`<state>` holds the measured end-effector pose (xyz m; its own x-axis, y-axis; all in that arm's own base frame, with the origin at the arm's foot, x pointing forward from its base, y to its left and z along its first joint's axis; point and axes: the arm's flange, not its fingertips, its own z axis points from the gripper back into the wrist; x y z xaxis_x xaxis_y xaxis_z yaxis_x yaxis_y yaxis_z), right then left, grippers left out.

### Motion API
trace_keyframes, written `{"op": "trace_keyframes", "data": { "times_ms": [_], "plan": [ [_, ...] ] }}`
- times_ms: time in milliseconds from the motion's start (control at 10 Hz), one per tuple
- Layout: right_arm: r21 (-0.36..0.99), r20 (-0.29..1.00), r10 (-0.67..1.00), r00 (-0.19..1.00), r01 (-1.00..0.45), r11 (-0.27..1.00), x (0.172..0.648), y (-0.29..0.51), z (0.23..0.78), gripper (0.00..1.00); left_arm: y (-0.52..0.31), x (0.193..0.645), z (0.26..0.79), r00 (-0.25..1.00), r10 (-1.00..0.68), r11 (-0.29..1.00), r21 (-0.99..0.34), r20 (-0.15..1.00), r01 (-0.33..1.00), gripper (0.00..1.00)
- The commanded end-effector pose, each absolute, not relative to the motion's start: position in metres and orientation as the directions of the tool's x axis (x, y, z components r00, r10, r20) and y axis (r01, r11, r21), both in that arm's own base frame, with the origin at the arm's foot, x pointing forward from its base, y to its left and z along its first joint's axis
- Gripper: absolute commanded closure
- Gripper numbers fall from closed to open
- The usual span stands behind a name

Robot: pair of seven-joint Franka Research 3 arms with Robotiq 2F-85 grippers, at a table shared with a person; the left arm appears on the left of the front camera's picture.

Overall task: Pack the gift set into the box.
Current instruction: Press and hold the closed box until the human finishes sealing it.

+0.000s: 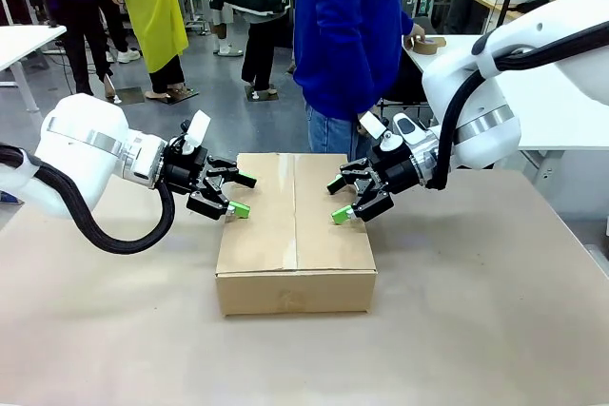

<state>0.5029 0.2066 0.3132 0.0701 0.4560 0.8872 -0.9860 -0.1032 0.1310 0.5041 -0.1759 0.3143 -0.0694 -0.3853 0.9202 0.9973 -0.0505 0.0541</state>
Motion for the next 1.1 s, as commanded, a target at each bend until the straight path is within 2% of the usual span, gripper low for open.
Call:
{"op": "trace_keyframes", "data": {
  "times_ms": [0,1000],
  "plan": [
    [0.134,0.884,0.462,0.072,-0.986,-0.103,0.5007,0.2049,0.3121,0.00,-0.1753,0.5024,0.3109,-0.070,-0.383,-0.055,0.053,0.921,0.997,0.00],
    [0.134,0.884,0.462,0.072,-0.986,-0.103,0.5007,0.2049,0.3121,0.00,-0.1753,0.5024,0.3109,-0.070,-0.383,-0.055,0.053,0.921,0.997,0.00]
  ]
}}
